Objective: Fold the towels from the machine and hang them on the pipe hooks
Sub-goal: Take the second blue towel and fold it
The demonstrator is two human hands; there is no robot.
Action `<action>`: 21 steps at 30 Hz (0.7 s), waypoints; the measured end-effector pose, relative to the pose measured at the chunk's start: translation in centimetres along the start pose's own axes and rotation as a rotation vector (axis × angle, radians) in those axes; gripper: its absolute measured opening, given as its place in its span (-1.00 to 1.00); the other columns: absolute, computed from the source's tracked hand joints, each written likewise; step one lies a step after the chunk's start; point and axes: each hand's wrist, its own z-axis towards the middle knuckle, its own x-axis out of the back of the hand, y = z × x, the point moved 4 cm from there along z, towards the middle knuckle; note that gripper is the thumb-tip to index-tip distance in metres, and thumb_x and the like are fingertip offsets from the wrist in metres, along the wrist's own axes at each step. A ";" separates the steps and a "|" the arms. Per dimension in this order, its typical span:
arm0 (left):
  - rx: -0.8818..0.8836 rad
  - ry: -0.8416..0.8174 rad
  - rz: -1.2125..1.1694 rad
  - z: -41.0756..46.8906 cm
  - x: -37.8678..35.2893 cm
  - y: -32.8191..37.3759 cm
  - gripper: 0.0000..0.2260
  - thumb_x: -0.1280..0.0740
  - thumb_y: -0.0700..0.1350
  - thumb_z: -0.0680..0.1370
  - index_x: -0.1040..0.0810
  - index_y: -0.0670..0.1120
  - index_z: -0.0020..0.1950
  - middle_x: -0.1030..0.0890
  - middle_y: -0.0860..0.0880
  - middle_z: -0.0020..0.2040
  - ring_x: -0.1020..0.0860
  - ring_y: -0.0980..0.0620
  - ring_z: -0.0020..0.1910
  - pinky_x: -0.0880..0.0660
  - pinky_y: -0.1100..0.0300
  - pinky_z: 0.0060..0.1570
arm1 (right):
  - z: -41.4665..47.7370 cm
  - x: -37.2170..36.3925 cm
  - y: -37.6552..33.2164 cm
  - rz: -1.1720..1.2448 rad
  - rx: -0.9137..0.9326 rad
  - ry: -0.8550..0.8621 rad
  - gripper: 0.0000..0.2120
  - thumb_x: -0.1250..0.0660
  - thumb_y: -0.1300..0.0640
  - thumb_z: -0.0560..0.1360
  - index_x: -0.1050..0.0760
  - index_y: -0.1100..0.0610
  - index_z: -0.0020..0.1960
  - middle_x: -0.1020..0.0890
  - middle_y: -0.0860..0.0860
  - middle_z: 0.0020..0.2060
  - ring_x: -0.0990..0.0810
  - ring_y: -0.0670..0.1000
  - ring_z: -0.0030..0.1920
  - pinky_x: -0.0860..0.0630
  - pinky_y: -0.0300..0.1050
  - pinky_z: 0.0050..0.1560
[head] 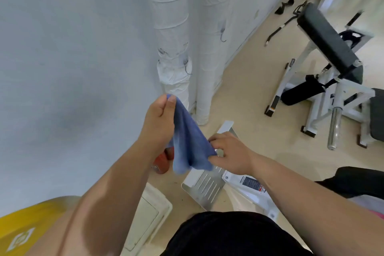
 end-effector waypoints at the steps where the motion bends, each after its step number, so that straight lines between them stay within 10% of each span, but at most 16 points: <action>1: 0.003 0.023 0.013 0.4 0.3 0.3 -0.69 -0.12 -0.07 0.72 -0.39 -0.16 -0.18 -0.40 0.05 -0.31 -0.34 0.13 -0.32 -0.33 0.33 -0.33 | 0.1 -0.3 0.2 -0.035 -0.001 -0.036 -0.60 -0.20 -0.25 0.34 -0.65 0.00 -0.13 -0.60 -0.14 0.04 -0.49 0.05 0.11 -0.39 0.04 0.24; 6: 0.057 0.152 -0.043 2.8 2.5 0.4 -0.66 -0.14 -0.09 0.71 -0.32 -0.02 -0.27 -0.35 0.14 -0.41 -0.31 0.24 -0.46 -0.34 0.32 -0.37 | -0.4 -0.3 2.9 -0.272 -0.082 -0.095 -0.72 -0.33 -0.23 0.48 -0.68 -0.10 0.03 -0.52 -0.08 0.18 -0.41 0.08 0.23 -0.36 -0.05 0.25; 15: 0.252 0.158 0.099 3.1 5.7 -5.9 -0.71 -0.15 -0.07 0.69 -0.49 -0.04 -0.20 -0.53 0.00 -0.25 -0.44 0.02 -0.24 -0.40 0.12 -0.18 | -1.9 6.8 5.7 0.198 -0.196 0.342 -0.75 -0.40 0.04 0.55 -0.46 0.05 -0.27 -0.53 -0.07 -0.39 -0.45 -0.06 -0.35 -0.40 -0.10 -0.24; 21: 0.312 0.098 0.028 1.3 3.9 -7.1 -0.71 -0.14 -0.04 0.71 -0.50 -0.14 -0.10 -0.51 -0.09 -0.23 -0.42 0.00 -0.24 -0.35 0.13 -0.27 | -3.4 6.7 6.3 0.764 -0.255 0.525 -0.83 -0.42 0.11 0.53 -0.44 0.05 -0.16 -0.48 0.06 -0.41 -0.41 0.06 -0.29 -0.37 0.02 -0.18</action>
